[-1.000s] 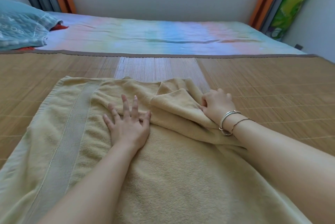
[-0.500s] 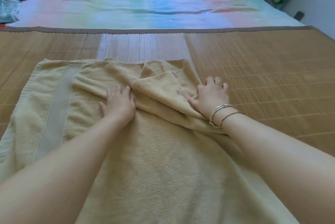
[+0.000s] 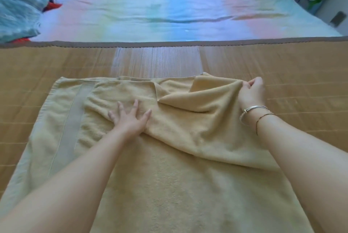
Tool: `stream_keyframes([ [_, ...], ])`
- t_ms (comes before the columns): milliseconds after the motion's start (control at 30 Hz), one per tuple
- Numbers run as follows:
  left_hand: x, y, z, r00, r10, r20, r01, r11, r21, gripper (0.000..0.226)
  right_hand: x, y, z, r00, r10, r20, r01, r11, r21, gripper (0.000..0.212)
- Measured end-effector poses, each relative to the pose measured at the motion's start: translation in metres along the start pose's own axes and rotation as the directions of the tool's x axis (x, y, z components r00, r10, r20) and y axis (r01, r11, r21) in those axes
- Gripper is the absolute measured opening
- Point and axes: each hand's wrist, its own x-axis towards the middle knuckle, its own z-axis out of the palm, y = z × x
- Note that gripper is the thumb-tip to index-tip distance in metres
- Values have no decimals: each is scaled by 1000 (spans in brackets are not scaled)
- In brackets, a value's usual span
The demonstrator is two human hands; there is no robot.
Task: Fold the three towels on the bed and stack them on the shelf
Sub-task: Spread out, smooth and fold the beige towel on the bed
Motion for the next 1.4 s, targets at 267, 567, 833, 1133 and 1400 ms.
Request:
stream_keyframes([
  [267,15,6,10,996,-91,9,92,993,-75,91,64,30,-16,946,230,227,-207,971,-122,24],
  [567,28,43,9,984,59,-165,-34,988,153,72,90,26,19,888,267,375,-115,918,-380,48],
  [833,70,74,4,988,-17,-154,15,1000,-11,75,120,40,34,997,-32,68,28,998,51,5],
  [1133,52,78,19,906,317,-281,-255,937,238,68,99,67,-9,866,124,485,9,965,-262,29],
  [1400,44,120,35,949,314,22,-301,883,359,71,73,80,-36,936,17,351,94,950,-297,27],
])
